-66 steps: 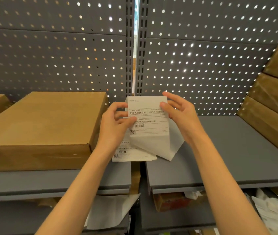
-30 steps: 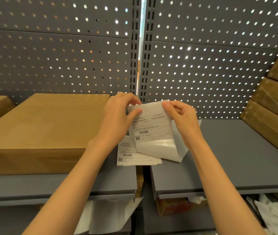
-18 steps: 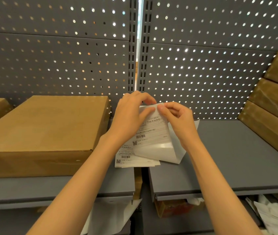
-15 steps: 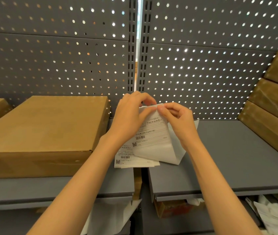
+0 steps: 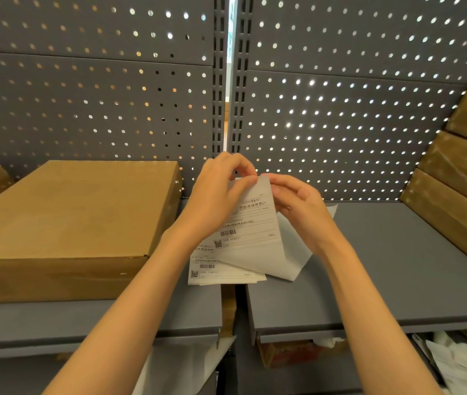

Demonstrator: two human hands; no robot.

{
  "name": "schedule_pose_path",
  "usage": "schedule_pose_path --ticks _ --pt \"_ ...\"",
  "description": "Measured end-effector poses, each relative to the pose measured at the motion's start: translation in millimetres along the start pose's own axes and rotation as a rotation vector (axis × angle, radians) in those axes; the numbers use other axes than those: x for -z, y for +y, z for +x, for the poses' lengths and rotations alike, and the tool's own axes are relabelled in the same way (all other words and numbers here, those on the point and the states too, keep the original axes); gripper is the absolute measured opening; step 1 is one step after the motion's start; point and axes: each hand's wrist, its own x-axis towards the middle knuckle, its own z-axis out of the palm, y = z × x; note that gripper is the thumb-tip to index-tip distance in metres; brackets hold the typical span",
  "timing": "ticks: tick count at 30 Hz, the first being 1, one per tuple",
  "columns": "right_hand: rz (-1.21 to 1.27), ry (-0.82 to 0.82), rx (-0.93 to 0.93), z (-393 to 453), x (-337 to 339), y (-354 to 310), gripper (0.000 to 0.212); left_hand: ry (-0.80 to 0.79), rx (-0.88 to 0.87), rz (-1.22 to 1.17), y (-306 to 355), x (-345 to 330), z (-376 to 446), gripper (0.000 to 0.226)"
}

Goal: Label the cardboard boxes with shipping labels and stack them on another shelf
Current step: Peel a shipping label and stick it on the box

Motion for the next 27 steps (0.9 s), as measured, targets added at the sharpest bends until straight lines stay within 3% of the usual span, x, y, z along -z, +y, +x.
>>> schedule_pose_path --ticks 12,27 --pt "-0.31 0.091 0.255 4 -4 -2 0.009 -0.055 0.013 -0.014 -7 5 -3 0.005" --pt "-0.311 0.134 0.189 11 1 8 0.017 0.079 -0.076 -0.283 0 28 -2 0.01"
